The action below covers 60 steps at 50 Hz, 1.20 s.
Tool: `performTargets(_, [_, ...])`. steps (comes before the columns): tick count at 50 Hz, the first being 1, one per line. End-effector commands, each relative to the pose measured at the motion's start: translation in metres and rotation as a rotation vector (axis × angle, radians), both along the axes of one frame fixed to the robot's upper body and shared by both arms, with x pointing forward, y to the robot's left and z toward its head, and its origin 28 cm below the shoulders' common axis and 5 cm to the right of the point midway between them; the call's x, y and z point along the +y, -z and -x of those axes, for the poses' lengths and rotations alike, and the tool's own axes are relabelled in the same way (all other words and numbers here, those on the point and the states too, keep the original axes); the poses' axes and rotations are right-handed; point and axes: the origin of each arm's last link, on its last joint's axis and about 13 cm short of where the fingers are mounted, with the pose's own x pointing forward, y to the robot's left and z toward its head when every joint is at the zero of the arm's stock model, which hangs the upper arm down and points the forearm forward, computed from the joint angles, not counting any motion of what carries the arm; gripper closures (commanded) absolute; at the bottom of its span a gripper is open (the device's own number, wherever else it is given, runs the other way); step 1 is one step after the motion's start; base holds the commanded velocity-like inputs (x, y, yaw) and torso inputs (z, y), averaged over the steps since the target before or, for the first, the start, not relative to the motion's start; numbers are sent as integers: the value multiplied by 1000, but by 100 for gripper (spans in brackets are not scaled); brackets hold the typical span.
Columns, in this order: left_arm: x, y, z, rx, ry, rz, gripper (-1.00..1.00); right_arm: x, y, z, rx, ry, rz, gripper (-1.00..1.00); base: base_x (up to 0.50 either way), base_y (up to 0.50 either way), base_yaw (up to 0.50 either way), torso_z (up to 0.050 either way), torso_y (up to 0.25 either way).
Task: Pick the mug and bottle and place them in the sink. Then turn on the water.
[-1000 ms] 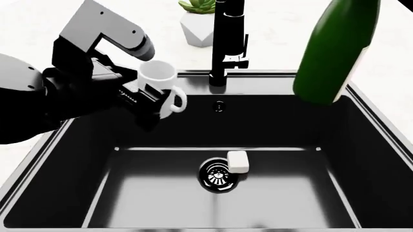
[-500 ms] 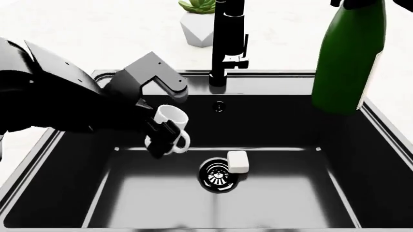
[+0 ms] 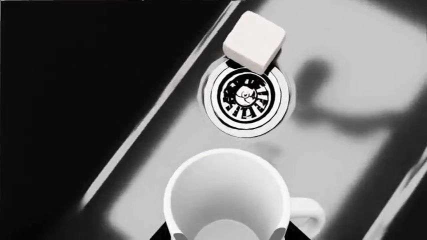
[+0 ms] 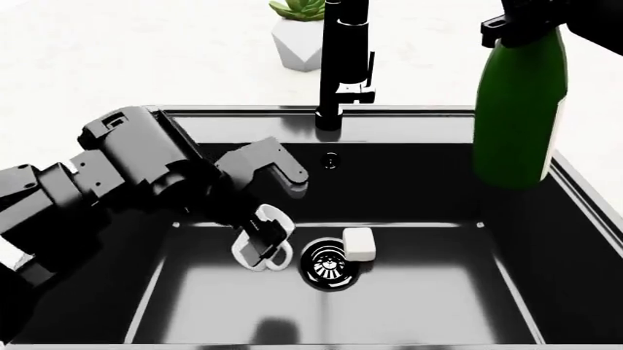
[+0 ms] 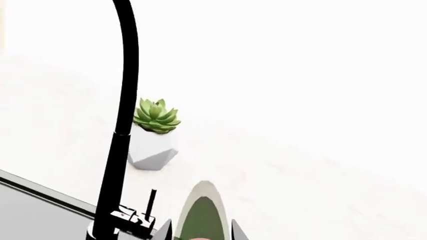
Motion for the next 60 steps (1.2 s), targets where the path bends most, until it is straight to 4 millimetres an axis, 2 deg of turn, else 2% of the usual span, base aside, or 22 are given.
performTargets(1, [-3, 27, -11, 65, 33, -76, 100, 0, 4, -1, -10, 3, 15, 100, 0, 0, 0, 0, 0])
performTargets(29, [-7, 76, 7, 215, 82, -127, 100, 0, 13, 0, 6, 0, 27, 100, 0, 0, 0, 0, 1])
performTargets(41, [-7, 86, 8, 239, 85, -145, 100, 0, 15, 0, 11, -4, 31, 100, 0, 0, 0, 0, 1])
performTargets(42, [-7, 87, 8, 239, 85, -147, -100, 0, 16, 0, 11, -5, 31, 100, 0, 0, 0, 10, 0])
performTargets(53, [-7, 87, 7, 233, 84, -159, -100, -1, 16, -1, 13, -6, 33, 100, 0, 0, 0, 0, 1])
performTargets(60, [-6, 76, 8, 211, 75, -157, -100, -2, 15, 1, 12, -6, 35, 100, 0, 0, 0, 0, 0])
